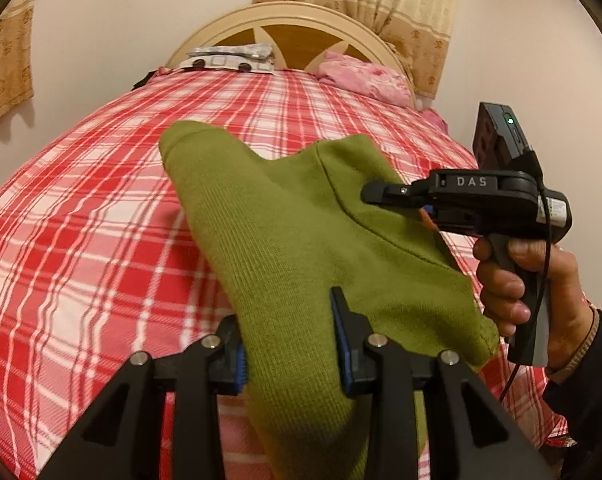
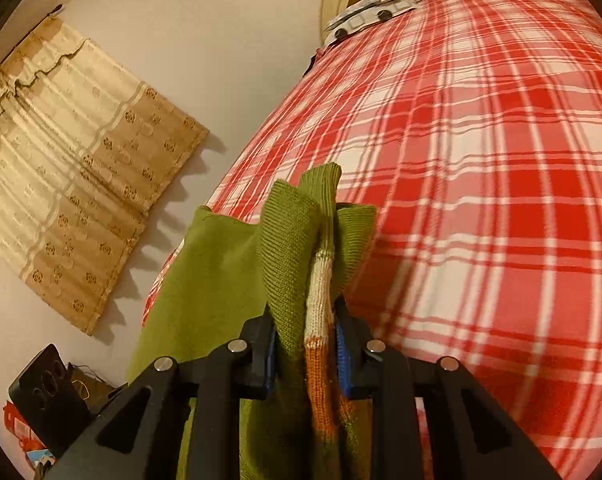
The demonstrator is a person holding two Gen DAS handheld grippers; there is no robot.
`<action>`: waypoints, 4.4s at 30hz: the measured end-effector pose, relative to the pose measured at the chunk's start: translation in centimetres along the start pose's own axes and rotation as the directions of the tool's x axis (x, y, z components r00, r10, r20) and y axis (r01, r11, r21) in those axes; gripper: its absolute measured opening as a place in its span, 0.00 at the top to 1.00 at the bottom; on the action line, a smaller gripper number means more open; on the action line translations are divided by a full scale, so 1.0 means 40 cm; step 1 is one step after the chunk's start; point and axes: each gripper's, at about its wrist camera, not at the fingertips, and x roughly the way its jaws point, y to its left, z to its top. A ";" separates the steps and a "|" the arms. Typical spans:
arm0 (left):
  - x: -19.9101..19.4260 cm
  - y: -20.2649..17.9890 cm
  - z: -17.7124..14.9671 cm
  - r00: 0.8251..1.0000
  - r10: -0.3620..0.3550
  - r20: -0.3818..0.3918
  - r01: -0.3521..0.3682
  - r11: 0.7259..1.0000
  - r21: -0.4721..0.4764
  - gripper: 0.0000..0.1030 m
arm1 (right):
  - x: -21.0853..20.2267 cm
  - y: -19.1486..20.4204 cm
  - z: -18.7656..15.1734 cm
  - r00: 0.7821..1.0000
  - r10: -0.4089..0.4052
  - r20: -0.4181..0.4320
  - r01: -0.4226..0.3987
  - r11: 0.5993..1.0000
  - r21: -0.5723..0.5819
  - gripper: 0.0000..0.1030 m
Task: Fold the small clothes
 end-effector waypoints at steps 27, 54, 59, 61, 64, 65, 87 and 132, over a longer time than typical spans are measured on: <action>-0.080 0.167 -0.112 0.994 0.109 0.012 -0.108 0.991 -0.079 0.66 | 0.228 0.178 -0.054 0.987 0.074 -0.145 -0.086 0.994 -0.074 0.77; -0.142 0.186 -0.113 0.928 0.360 0.097 -0.357 0.933 -0.046 0.10 | 0.103 0.299 -0.127 0.997 0.031 -0.075 -0.053 0.950 -0.308 0.58; -0.060 0.278 -0.109 0.906 0.423 -0.009 -0.420 0.898 -0.132 0.09 | 0.152 0.301 -0.220 0.981 -0.021 -0.194 -0.049 0.935 -0.352 0.58; -0.039 0.291 -0.119 0.913 0.408 -0.028 -0.407 0.902 -0.144 0.08 | 0.176 0.247 -0.236 0.972 -0.021 -0.233 -0.049 0.956 -0.291 0.58; -0.039 0.278 -0.134 0.909 0.417 -0.010 -0.414 0.899 -0.143 0.07 | 0.164 0.225 -0.233 0.976 0.025 -0.217 -0.079 0.966 -0.246 0.58; -0.044 0.276 -0.136 0.910 0.415 -0.008 -0.412 0.899 -0.150 0.07 | 0.161 0.229 -0.235 0.977 0.016 -0.213 -0.070 0.966 -0.248 0.58; -0.345 0.064 -0.151 0.909 0.350 0.225 -0.328 0.936 -0.131 0.03 | -0.217 0.465 -0.431 0.935 -0.225 0.274 0.328 0.844 -0.424 0.46; -0.428 -0.010 -0.141 0.900 0.293 0.322 -0.279 0.956 -0.089 0.00 | -0.344 0.574 -0.498 0.895 -0.207 0.396 0.380 0.817 -0.433 0.41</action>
